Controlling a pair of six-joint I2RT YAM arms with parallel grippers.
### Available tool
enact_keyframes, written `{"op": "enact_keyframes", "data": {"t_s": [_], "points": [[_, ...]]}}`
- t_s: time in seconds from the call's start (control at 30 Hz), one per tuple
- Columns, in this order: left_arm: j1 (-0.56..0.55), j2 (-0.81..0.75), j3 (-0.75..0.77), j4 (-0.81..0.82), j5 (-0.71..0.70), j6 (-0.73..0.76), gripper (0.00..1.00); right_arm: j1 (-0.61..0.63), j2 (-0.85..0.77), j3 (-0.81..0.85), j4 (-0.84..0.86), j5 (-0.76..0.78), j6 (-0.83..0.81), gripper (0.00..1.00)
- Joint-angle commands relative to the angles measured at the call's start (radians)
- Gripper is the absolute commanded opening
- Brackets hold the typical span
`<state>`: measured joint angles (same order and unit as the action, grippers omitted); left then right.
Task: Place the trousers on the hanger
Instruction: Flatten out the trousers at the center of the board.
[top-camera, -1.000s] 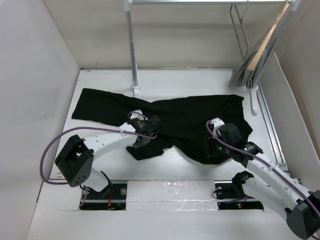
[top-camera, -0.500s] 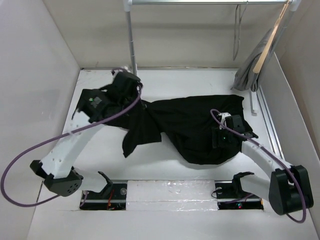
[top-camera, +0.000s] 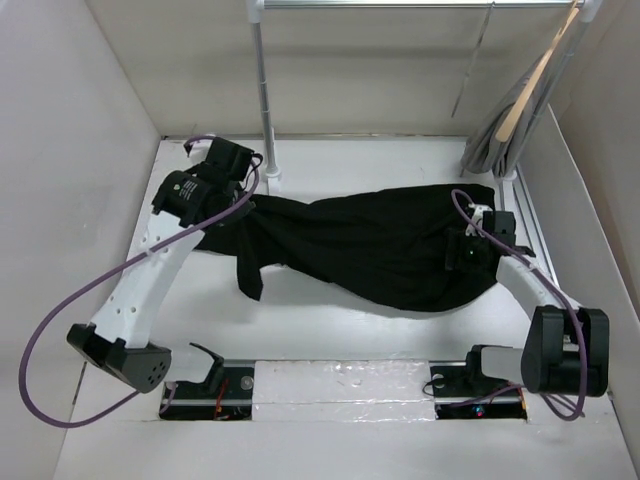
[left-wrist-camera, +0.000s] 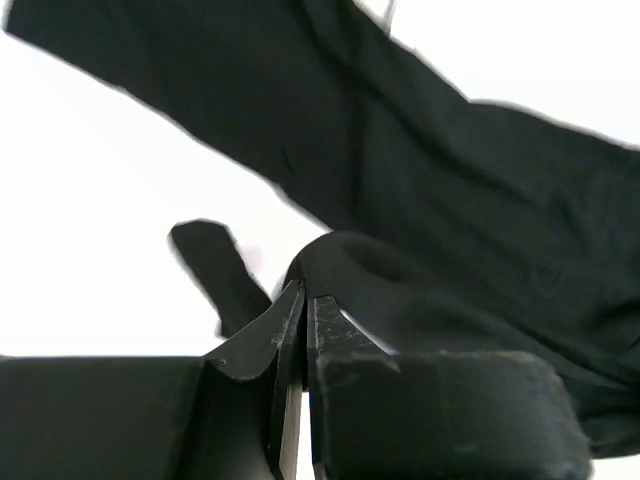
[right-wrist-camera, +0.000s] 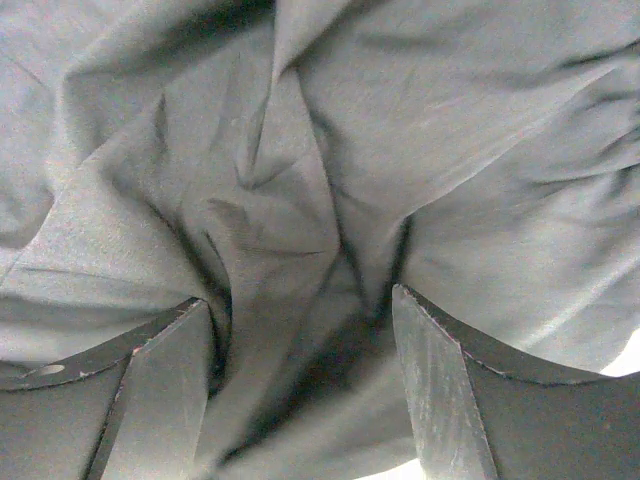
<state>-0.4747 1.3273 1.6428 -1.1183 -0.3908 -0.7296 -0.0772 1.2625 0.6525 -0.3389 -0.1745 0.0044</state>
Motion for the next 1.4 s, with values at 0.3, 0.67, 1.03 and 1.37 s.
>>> {"op": "enact_keyframes", "data": {"t_s": [0.3,0.67,1.03,1.37], "points": [[0.011,-0.389,0.061,-0.02,-0.252,-0.114,0.0,-0.052,-0.264,0.028,-0.176,0.0,-0.015,0.73],[0.011,-0.611,-0.302,-0.02,-0.146,-0.266,0.33,-0.081,-0.25,0.102,-0.268,0.142,-0.034,0.79],[0.011,-0.432,-0.416,0.346,-0.091,-0.011,0.56,-0.144,-0.108,0.039,-0.098,-0.022,-0.006,0.72],[0.011,-0.177,-0.658,0.767,-0.003,0.102,0.58,-0.171,0.012,-0.126,0.276,-0.07,0.276,0.53]]}}
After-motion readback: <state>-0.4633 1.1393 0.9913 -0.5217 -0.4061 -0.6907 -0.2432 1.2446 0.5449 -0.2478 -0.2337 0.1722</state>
